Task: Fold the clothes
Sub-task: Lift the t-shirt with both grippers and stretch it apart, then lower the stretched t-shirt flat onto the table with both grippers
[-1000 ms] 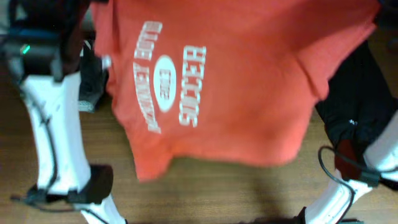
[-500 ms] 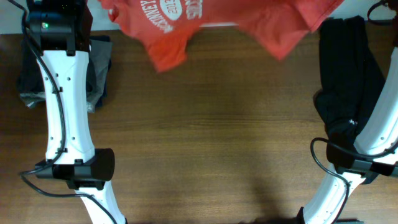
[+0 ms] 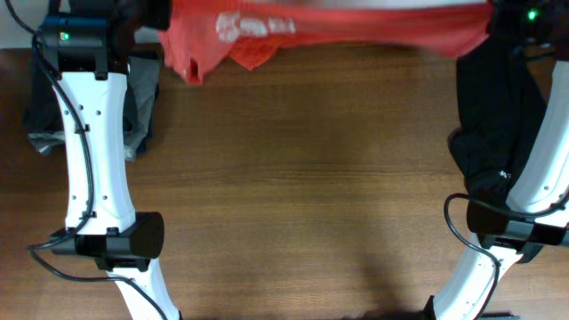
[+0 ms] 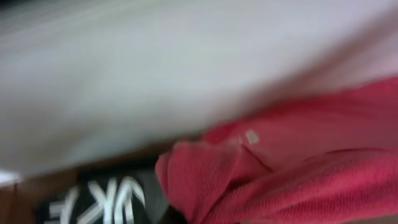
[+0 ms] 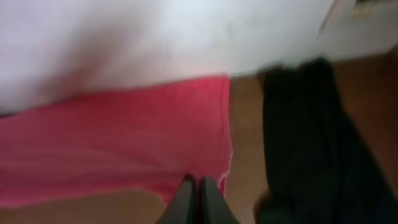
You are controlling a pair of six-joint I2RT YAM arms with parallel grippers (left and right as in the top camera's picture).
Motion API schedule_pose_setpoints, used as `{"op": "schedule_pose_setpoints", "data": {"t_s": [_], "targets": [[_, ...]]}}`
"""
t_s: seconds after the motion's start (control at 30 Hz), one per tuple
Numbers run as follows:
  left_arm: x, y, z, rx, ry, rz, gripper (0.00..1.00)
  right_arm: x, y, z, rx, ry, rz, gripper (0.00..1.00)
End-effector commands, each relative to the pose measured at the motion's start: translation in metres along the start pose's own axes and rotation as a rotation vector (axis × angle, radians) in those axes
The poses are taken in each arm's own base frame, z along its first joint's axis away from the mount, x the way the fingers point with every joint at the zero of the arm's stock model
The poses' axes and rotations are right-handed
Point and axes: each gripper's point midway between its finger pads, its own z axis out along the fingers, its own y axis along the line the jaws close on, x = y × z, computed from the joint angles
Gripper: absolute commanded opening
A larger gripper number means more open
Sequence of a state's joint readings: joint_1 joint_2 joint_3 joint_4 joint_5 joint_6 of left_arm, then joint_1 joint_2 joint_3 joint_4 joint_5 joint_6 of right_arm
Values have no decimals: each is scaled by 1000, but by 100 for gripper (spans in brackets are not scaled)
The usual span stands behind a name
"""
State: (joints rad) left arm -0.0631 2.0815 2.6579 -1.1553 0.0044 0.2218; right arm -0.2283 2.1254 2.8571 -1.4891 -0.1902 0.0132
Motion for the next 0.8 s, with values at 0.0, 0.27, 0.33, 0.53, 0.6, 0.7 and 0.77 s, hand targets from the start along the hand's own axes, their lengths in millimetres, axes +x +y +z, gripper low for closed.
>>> {"op": "schedule_pose_setpoints", "data": {"t_s": [0.0, 0.27, 0.33, 0.53, 0.6, 0.7, 0.77], "targets": [[8, 0, -19, 10, 36, 7, 0, 13, -4, -6, 25, 49, -7, 4], [58, -11, -26, 58, 240, 4, 1, 50, -4, -11, 25, 200, 14, 4], [70, -14, -30, 69, 292, 1, 1, 51, -3, -12, 23, 203, 15, 4], [112, -24, -48, 110, 477, -9, 1, 52, 4, -27, 1, 191, 17, 4], [113, -24, -47, 103, 482, -43, 1, 57, 3, -36, 18, 199, 17, 4], [112, -24, -48, 99, 480, -55, 1, 70, -4, -49, 68, 230, 17, 4], [113, -24, -48, 98, 481, -61, 1, 85, -3, -55, 72, 269, 18, 4]]}}
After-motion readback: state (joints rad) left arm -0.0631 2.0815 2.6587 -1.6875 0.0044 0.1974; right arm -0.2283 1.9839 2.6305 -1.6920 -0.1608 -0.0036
